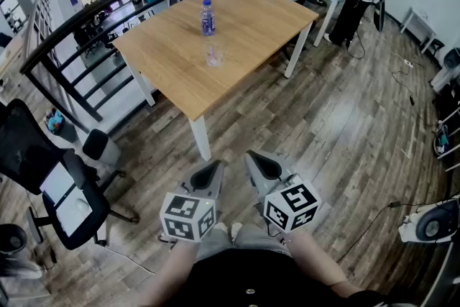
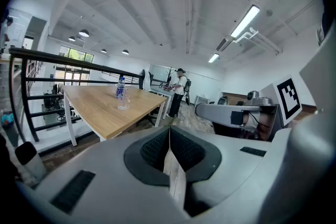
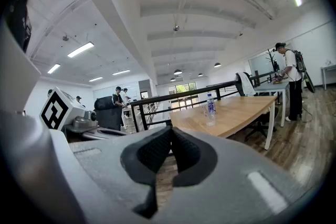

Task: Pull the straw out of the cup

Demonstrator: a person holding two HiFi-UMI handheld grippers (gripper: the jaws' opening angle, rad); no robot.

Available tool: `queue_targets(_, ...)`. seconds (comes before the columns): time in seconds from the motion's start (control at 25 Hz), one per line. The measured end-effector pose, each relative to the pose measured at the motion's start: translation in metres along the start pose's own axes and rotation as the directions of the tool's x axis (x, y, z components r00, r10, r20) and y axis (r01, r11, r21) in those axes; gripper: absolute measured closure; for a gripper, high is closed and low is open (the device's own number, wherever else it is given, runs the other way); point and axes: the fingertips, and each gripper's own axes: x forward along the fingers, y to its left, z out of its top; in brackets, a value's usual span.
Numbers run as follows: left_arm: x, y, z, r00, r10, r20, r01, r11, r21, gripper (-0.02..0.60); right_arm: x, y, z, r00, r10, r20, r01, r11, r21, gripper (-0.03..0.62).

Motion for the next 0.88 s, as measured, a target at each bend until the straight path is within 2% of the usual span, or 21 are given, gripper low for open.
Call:
queue_targets(0.16,-0.007,0.0,-0.004,1.0,-0.003,-0.007,0.002,1.0,-0.001,0.561,-0.004,0.003,-0.001,1.0,-0.009,0.003,0.009,1.0,0.014,0.596)
queue_targets(0.4,-0.011,0.003,-0.007,1.0,0.008,-0.004,-0.009,0.999,-0.043,0.561,-0.014,0.002,-0.013,1.0,-0.006,-0.017,0.007,1.0,0.011,0.595)
queue_targets(0.64,-0.009,0.0,-0.003,1.0,0.005,0.003,-0.005,0.999,-0.042,0.561,-0.016,-0.005,-0.011,1.0,-0.007,-0.011,0.008,1.0,0.03,0.595)
queue_targets(0.88,-0.002,0.013,0.003,0.997,0.071,0.03,-0.07,0.997,-0.038,0.561,-0.021,-0.024,-0.004,1.0,-0.012,0.002,0.012,0.999,-0.041,0.595)
